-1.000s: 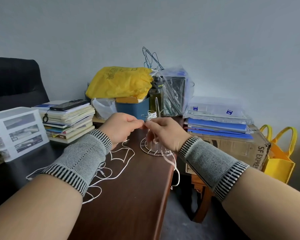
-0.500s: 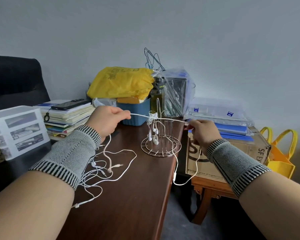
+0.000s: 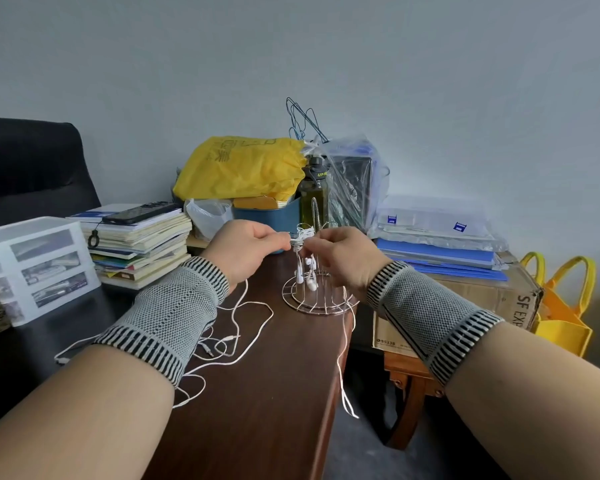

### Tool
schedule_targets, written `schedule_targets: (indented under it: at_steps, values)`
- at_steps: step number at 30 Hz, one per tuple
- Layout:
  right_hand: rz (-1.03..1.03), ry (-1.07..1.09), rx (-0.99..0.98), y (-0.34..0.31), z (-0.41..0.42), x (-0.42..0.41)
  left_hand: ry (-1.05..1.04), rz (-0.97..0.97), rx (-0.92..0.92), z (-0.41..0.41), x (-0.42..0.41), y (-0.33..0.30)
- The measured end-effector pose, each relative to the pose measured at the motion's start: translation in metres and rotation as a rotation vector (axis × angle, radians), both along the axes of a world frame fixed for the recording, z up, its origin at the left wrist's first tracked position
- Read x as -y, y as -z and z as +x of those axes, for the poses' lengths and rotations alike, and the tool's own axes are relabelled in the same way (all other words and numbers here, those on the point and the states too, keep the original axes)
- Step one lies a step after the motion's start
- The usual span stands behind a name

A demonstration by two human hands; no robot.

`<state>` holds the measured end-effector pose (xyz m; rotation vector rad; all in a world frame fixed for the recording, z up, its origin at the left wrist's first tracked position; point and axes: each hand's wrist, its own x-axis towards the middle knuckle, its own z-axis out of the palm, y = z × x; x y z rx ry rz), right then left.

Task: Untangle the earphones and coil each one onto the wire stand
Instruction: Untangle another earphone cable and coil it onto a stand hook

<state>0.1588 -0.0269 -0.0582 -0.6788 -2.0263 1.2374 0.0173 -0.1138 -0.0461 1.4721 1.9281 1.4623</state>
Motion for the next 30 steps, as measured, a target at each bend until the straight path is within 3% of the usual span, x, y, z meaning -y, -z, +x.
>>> schedule_targets:
  at_steps: [7, 12, 14, 16, 18, 24, 28, 30]
  values:
    - [-0.236, 0.250, -0.240, 0.001, 0.038, -0.030, -0.052, 0.051, 0.116, -0.034, 0.005, 0.000]
    - [-0.263, 0.462, -0.314, 0.008, 0.057, -0.052, -0.095, 0.082, 0.145, -0.051, 0.009, 0.000]
    - [-0.254, 0.460, -0.226, 0.010, 0.057, -0.055, -0.092, 0.093, 0.172, -0.051, 0.009, 0.000]
    - [-0.097, 0.447, 0.008, 0.011, 0.054, -0.052, -0.083, 0.093, 0.179, -0.048, 0.008, 0.000]
    - [0.075, 0.379, 0.117, 0.008, 0.046, -0.041, -0.063, 0.086, 0.168, -0.042, 0.005, 0.001]
    - [0.343, 0.028, 0.093, -0.005, 0.001, 0.012, 0.030, 0.050, 0.107, -0.007, -0.007, 0.003]
    - [0.335, 0.102, 0.096, -0.008, 0.001, 0.006, 0.044, 0.053, 0.101, -0.010, -0.004, -0.002]
    - [0.211, 0.130, 0.032, -0.005, 0.008, -0.004, 0.028, 0.048, 0.098, -0.016, 0.000, -0.003]
